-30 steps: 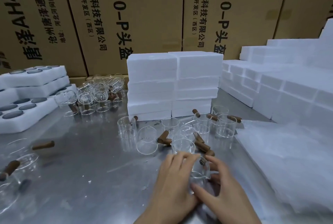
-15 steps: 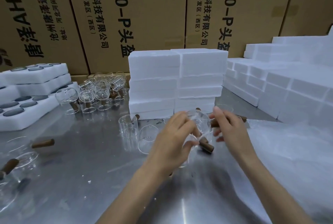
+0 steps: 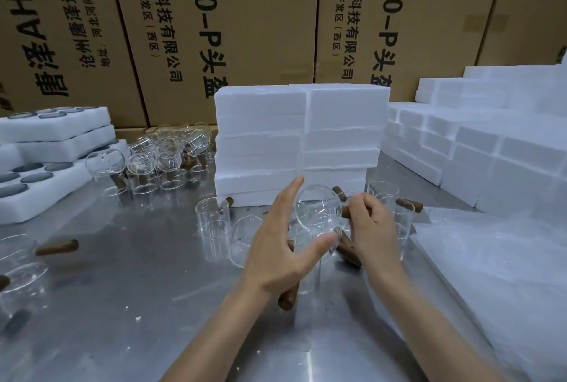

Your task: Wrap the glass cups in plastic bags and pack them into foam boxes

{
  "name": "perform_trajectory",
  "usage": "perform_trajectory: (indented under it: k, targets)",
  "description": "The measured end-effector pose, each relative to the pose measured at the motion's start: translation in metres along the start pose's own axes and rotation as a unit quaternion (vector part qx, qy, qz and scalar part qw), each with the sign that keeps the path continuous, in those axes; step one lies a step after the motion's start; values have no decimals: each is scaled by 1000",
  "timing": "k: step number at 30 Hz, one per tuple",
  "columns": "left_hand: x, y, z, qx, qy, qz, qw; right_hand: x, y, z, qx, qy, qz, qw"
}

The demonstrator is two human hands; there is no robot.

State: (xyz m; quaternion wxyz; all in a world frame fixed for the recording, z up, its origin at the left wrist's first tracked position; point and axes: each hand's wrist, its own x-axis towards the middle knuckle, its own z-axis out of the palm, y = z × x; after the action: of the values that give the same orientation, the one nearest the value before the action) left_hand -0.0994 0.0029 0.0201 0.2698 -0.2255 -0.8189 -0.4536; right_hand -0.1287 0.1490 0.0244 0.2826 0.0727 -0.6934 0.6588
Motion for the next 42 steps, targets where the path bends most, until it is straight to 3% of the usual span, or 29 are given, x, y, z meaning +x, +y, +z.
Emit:
perform_trajectory:
  k: [8, 14, 19, 22, 29, 35, 42]
  targets:
    - [2, 10, -1, -61, 9, -31, 998, -7, -5, 0, -32, 0, -56, 998]
    - [4, 18, 3, -125, 82, -58, 987, -14, -7, 5, -18, -5, -89, 996]
    - [6, 24, 4, -216, 148, -122, 957, -18, -9, 7, -32, -16, -115, 993]
    - [10, 25, 0, -271, 159, -166, 935, -18, -11, 7, -21, -30, -77, 996]
    - [12, 19, -12, -346, 29, -204, 915, -9, -20, -1, 40, -16, 7, 999]
    - [14, 9, -24, -400, -95, -163, 897, -4, -21, -7, 68, -2, 67, 995]
    - [11, 10, -19, -301, -145, -127, 934, -6, -23, -8, 76, 2, 88, 993]
